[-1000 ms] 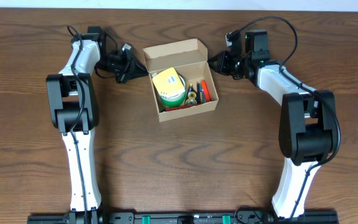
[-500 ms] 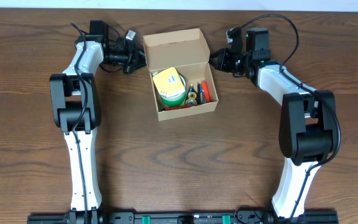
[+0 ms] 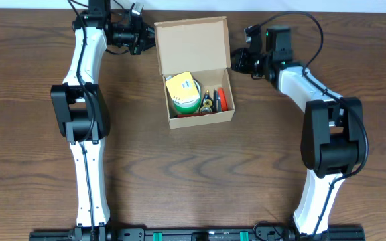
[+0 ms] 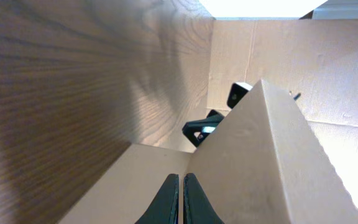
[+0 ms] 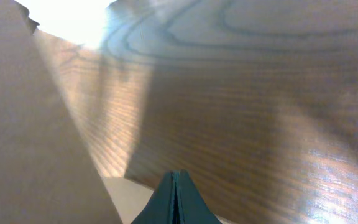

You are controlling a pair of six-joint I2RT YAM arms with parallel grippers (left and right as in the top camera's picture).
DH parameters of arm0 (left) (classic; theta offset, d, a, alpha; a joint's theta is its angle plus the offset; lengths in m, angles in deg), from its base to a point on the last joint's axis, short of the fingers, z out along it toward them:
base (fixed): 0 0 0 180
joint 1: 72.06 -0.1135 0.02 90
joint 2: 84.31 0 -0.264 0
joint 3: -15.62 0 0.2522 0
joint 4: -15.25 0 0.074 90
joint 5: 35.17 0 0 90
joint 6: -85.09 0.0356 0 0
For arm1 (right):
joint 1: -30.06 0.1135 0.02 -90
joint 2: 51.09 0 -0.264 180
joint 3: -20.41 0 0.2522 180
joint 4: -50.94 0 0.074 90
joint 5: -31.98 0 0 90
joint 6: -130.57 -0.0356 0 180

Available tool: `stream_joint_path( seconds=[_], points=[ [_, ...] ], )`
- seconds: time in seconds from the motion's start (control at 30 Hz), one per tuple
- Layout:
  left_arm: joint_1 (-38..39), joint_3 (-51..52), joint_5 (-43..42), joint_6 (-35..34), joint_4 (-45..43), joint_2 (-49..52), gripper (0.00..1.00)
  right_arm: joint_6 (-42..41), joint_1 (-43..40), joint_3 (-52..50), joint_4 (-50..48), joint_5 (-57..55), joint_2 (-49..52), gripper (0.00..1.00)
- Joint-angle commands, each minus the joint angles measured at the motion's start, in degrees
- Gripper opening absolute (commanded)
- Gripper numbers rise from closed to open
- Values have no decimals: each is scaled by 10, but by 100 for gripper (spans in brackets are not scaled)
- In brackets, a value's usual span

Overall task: Pack container
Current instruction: 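Lift the lid with both grippers and fold it down over the box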

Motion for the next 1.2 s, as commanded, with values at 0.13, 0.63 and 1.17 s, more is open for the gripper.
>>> stream_joint_path(
  seconds=[0.13, 0.63, 1.17],
  points=[
    [12, -58, 54, 91, 136, 2, 5, 80, -7, 133, 153, -6, 5, 1],
    [37, -161, 151, 211, 373, 1, 6, 188, 33, 276, 362, -79, 5, 1],
    [73, -228, 331, 231, 480, -40, 6, 251, 98, 334, 486, -228, -51, 1]
  ],
)
